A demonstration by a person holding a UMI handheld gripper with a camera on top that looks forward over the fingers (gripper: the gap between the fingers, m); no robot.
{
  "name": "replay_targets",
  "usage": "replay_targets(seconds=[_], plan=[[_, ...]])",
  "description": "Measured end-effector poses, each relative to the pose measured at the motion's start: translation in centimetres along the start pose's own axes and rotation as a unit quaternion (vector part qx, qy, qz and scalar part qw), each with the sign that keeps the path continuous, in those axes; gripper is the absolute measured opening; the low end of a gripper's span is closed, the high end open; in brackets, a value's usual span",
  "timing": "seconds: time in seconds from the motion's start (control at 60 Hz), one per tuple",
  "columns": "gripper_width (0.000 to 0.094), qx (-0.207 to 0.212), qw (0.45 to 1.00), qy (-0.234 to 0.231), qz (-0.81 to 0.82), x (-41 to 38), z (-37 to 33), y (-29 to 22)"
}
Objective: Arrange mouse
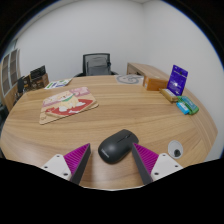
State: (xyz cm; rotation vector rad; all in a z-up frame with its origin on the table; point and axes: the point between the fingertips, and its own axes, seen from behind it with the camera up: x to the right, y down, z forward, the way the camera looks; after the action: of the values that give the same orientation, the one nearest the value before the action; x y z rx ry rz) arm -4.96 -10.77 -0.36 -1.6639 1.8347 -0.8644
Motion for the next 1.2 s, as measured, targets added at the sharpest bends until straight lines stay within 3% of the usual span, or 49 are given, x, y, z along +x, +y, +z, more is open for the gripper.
replay_targets(seconds=[0.317, 0.6, 0.733, 0.85, 1.033, 1.2], plan=[[0.0875, -0.001, 1.0, 0.003, -0.008, -0.2, 4.0, -2.2], [0.0845, -0.004, 0.999, -0.033, -0.009, -2.4, 6.3, -3.9], [0.072, -0.002, 0.999, -0.043, -0.02, -2.8, 6.4, -3.9], [0.0496, 0.001, 0.999, -0.041, -0.023, -2.7, 6.4, -3.7], [0.0455, 0.009, 0.999, -0.045, -0.018, -2.7, 6.4, -3.7], [0.0309, -0.003, 0.999, -0.025, -0.021, -2.5, 6.2, -4.0]])
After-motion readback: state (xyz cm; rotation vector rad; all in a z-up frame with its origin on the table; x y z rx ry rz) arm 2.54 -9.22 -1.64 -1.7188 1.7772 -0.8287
